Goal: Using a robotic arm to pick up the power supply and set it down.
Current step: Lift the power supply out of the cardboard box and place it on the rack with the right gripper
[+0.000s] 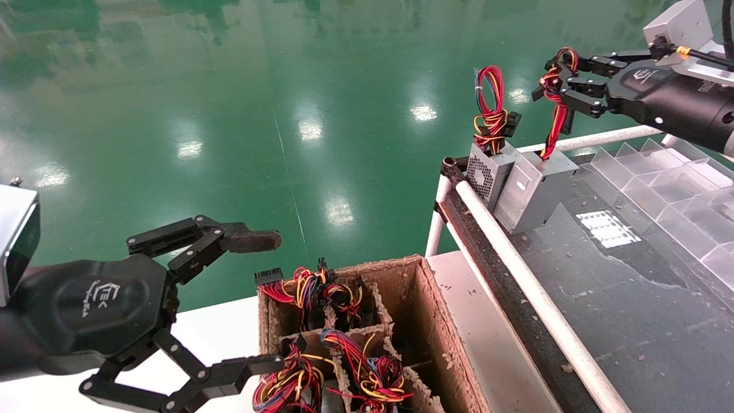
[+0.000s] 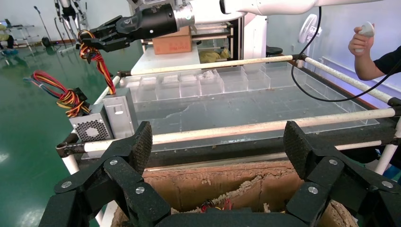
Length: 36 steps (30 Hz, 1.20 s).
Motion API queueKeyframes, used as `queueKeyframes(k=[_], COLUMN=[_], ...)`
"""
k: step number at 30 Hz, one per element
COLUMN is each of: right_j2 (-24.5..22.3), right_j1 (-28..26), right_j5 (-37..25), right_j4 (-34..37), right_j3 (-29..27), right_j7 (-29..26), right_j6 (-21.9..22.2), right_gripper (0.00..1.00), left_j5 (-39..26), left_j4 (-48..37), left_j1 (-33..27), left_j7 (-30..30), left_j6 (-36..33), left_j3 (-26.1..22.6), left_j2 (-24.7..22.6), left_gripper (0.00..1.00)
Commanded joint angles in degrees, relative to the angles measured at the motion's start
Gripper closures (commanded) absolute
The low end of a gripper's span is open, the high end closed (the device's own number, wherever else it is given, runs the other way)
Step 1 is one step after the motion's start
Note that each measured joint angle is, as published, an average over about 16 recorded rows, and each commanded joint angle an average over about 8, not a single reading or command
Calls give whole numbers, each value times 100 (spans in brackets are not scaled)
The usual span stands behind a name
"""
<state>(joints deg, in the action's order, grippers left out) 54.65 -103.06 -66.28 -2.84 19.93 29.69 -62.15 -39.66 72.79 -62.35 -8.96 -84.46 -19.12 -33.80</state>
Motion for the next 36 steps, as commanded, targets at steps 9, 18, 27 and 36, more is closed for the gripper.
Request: queueKeyframes(k=[9, 18, 27, 36], right_j2=[30, 254, 456, 489], right_j1=[-84, -131, -168, -163], right_j5=[-17, -31, -80, -100], right_j4=[142, 190, 253, 314], right_j3=[10, 19, 52, 66], right_j7=[50, 111, 195, 248], right_j6=[59, 218, 637, 1047], right_gripper=[100, 100, 100, 100], left_j5=[1, 1, 2, 3], left_j4=[0, 0, 0, 0], left_j1=[0, -1, -1, -1], left_j7=[1, 1, 2, 2], left_j6=[0, 1, 1, 2], left_j3=[-1, -2, -3, -4], left_j2=[0, 1, 1, 2], left_gripper=[0, 0, 0, 0])
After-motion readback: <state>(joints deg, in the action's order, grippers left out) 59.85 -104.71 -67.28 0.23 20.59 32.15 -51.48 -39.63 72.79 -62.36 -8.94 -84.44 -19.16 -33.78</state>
